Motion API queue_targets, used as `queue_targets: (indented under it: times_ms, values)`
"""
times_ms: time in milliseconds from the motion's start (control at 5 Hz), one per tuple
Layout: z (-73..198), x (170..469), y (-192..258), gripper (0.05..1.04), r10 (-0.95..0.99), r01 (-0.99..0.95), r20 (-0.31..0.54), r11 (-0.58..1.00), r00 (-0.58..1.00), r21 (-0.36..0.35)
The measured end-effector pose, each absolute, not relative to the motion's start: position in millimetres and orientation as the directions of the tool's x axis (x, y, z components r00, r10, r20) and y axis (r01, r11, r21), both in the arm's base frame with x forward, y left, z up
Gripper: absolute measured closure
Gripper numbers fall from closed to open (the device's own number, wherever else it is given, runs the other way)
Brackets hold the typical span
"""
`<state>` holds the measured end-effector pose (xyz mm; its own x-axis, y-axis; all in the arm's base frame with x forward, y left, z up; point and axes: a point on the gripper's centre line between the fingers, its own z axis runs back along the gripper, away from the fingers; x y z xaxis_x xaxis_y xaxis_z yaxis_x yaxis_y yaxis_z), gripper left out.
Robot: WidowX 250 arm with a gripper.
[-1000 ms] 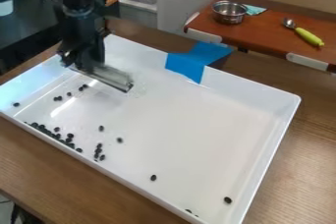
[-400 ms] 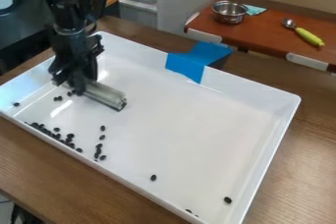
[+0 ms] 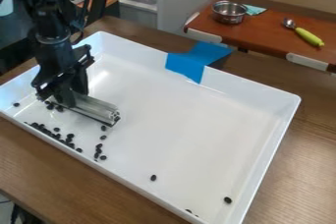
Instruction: Sweep into pile
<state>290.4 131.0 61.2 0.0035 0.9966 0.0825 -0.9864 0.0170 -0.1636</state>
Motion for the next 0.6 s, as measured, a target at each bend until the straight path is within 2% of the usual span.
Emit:
queue_targets:
  times_ms: [200,600]
  values:
    - [61,271,122,0.732,0.997,-0.989,0.072,0.032,0.022,-0.147]
    - [59,243,106,0.732,0.991,-0.988,0.118,0.082,0.067,-0.127]
